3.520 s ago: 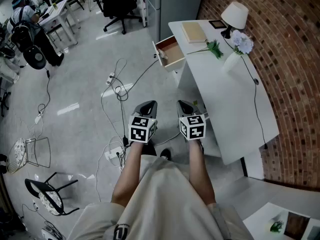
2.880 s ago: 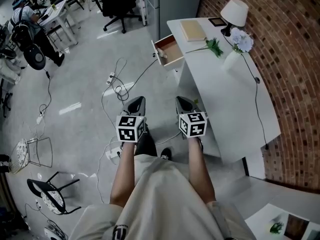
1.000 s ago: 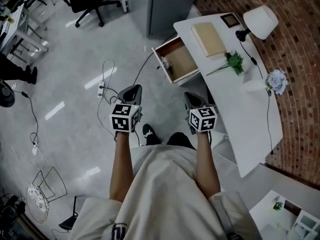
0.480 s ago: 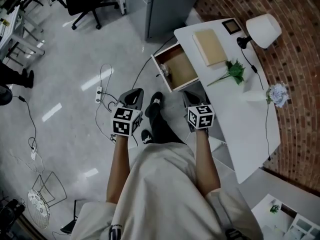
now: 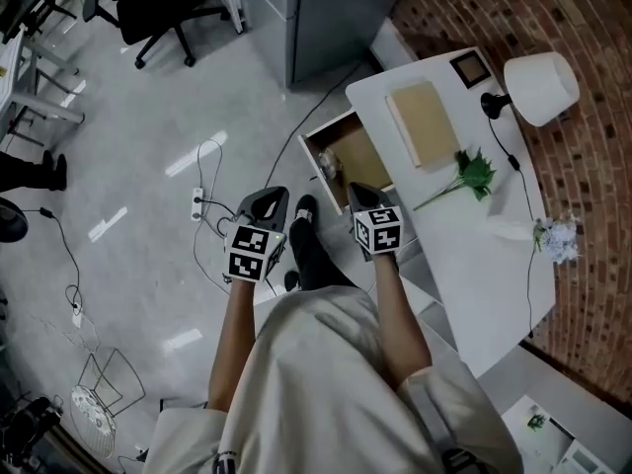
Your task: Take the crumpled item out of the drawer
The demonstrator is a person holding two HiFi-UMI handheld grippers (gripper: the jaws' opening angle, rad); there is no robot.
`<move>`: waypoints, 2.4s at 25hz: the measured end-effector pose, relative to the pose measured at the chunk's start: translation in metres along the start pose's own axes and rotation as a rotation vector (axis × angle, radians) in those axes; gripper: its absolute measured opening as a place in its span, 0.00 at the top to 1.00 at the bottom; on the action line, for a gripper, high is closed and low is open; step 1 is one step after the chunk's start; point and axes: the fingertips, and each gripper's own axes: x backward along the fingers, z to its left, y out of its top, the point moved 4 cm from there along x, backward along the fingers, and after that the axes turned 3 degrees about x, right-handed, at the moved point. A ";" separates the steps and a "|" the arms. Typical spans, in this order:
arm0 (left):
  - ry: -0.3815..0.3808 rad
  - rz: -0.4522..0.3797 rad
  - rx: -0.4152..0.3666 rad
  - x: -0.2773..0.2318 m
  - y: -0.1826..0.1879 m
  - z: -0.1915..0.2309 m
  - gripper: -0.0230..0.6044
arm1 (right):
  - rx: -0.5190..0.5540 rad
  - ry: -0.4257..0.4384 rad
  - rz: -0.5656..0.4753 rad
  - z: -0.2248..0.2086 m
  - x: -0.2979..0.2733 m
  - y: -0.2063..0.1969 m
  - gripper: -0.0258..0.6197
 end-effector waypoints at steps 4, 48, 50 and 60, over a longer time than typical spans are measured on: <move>-0.022 0.029 0.005 -0.039 0.008 0.018 0.94 | 0.015 -0.005 0.066 -0.016 -0.046 0.000 0.92; -0.197 0.321 0.088 -0.314 -0.129 0.080 0.94 | -0.241 0.201 0.317 -0.113 -0.287 -0.143 0.72; -0.197 0.319 0.101 -0.314 -0.131 0.080 0.94 | -0.233 0.208 0.340 -0.111 -0.290 -0.146 0.69; -0.173 0.307 0.135 -0.311 -0.136 0.083 0.94 | -0.221 0.222 0.385 -0.109 -0.304 -0.147 0.79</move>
